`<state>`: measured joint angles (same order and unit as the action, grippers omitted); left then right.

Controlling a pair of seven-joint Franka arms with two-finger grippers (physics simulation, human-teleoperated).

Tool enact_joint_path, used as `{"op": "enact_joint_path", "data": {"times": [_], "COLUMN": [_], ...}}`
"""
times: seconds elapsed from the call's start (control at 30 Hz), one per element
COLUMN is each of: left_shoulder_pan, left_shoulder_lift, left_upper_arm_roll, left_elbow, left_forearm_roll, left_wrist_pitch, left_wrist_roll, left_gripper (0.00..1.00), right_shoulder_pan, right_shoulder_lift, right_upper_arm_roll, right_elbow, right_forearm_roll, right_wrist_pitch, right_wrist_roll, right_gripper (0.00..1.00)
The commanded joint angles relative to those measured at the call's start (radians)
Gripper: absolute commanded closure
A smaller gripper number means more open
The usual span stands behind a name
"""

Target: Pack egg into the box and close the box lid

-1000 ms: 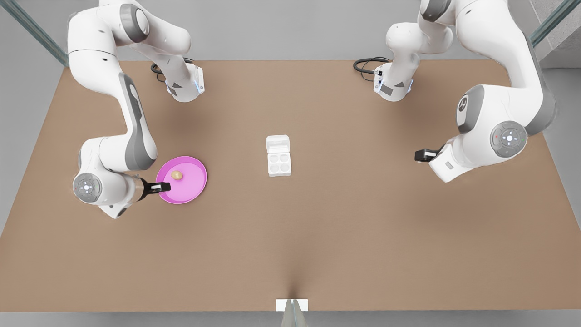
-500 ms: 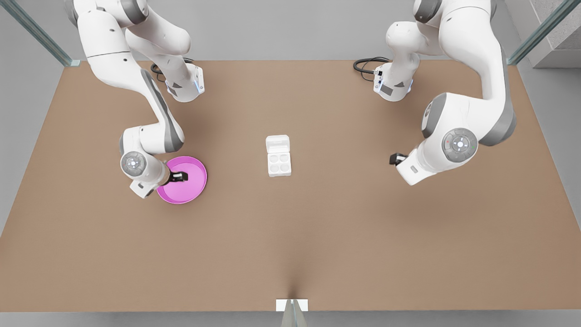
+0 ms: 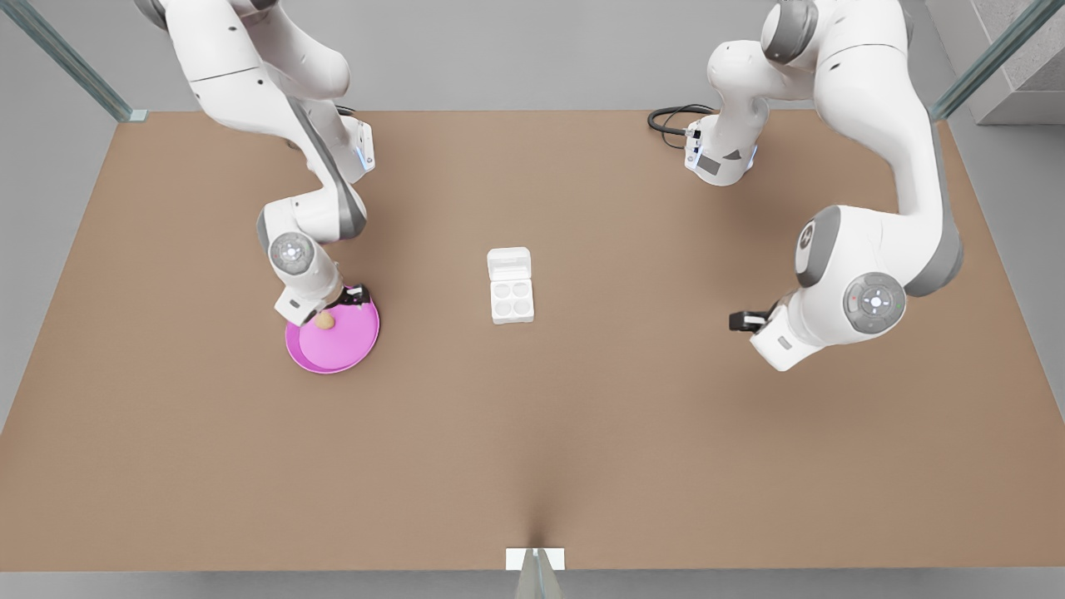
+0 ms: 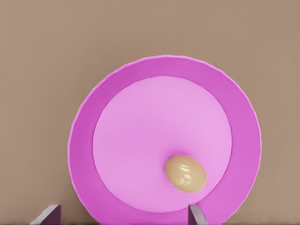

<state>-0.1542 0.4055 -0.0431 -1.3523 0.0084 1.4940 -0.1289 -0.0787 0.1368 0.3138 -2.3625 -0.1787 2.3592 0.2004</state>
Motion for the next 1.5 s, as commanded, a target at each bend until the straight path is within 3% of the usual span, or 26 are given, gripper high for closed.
{"op": "enact_joint_path", "data": {"times": [0.0,0.07,0.3,0.57,0.83,0.97,1.47], "left_shoulder_pan": [0.002,0.002,0.021,0.018,0.018,0.018,0.007], "left_shoulder_lift": [0.007,0.007,0.009,0.010,0.012,0.010,0.013], "left_upper_arm_roll": [0.000,0.000,0.000,0.002,0.002,0.000,-0.006], "left_elbow": [0.002,0.002,0.001,-0.002,-0.002,0.004,0.002], "left_forearm_roll": [-0.010,-0.011,-0.007,-0.004,-0.002,-0.002,-0.002], "left_wrist_pitch": [0.009,0.005,0.009,0.009,0.009,0.002,0.017], "left_wrist_roll": [-0.086,-0.089,-0.089,-0.089,-0.098,-0.095,-0.094], "left_gripper": [0.00,0.00,0.00,0.00,0.00,0.00,0.00], "right_shoulder_pan": [-0.006,-0.015,-0.185,-0.231,-0.220,-0.230,-0.311], "right_shoulder_lift": [-0.022,-0.054,-0.005,0.050,0.084,0.069,0.136], "right_upper_arm_roll": [0.002,0.002,0.005,0.005,0.005,0.100,0.100], "right_elbow": [-0.035,-0.104,-0.096,-0.096,-0.069,-0.081,-0.078], "right_forearm_roll": [0.005,0.010,-0.127,-0.216,-0.154,-0.070,-0.170], "right_wrist_pitch": [0.049,0.124,0.153,0.219,0.222,0.207,0.215], "right_wrist_roll": [0.073,0.073,0.024,0.014,0.028,0.050,-0.030], "right_gripper": [0.00,0.00,0.00,0.00,0.00,0.00,0.00]}}
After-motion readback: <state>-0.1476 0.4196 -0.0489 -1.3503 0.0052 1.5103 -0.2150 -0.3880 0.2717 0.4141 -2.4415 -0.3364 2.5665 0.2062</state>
